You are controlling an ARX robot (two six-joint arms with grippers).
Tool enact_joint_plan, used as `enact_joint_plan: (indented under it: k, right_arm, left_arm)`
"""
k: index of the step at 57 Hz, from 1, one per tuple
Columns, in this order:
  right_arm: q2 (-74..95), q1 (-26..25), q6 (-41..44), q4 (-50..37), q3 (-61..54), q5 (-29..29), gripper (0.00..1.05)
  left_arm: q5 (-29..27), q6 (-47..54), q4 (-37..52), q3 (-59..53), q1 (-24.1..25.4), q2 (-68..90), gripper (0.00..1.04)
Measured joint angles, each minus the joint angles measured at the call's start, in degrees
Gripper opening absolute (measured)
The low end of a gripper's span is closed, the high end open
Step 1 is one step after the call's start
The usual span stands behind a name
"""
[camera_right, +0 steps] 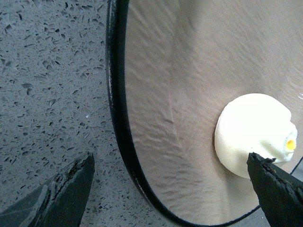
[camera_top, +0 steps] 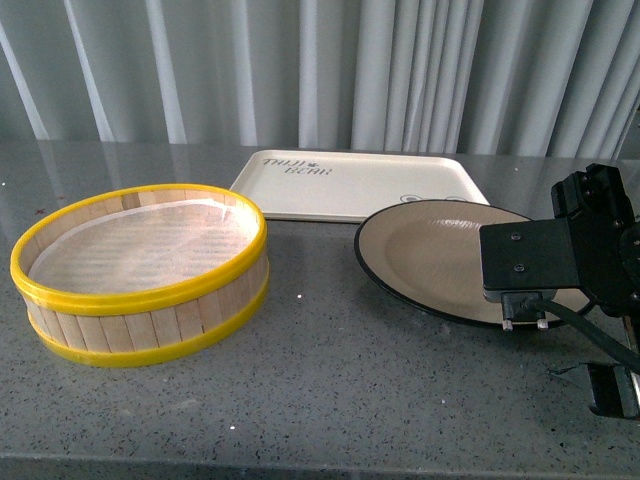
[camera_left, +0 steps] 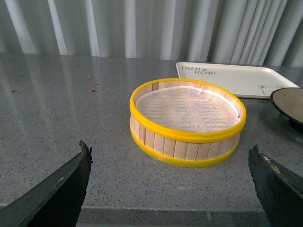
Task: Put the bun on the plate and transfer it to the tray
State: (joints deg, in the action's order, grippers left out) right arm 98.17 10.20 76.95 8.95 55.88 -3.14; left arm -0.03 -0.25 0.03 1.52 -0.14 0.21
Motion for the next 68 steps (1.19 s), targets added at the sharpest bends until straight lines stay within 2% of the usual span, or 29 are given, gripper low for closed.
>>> enact_joint_plan:
  k: [10, 21, 26, 35, 42, 52, 68]
  right_arm:
    - [0.55, 0.5, 0.94, -0.5, 0.02, 0.07, 0.94]
    - [0.94, 1.77, 1.29, -0.85, 0.61, 0.2, 0.64]
    - [0.96, 2.38, 1.57, -0.66, 0.68, 0.46, 0.46]
    - [0.98, 2.86, 2.73, -1.27, 0.11, 0.72, 0.23]
    - [-0.66, 3.04, 4.17, -2.78, -0.61, 1.38, 0.12]
    - [-3.43, 2.95, 4.39, -6.38, -2.67, 2.89, 0.04]
    - [-6.21, 2.1, 8.61, -11.72, -7.69, 3.37, 0.04]
  left_arm:
    - [0.0, -0.02, 0.0, -0.02, 0.0, 0.0, 0.98]
    - [0.0, 0.0, 0.0, 0.0, 0.0, 0.0, 0.98]
    - [0.0, 0.0, 0.0, -0.02, 0.0, 0.0, 0.98]
    - [0.0, -0.02, 0.0, 0.0, 0.0, 0.0, 0.98]
    - [0.0, -0.02, 0.0, 0.0, 0.0, 0.0, 0.98]
    - [0.0, -0.02, 0.0, -0.02, 0.0, 0.0, 0.98]
    - [0.0, -0.02, 0.0, -0.02, 0.0, 0.0, 0.98]
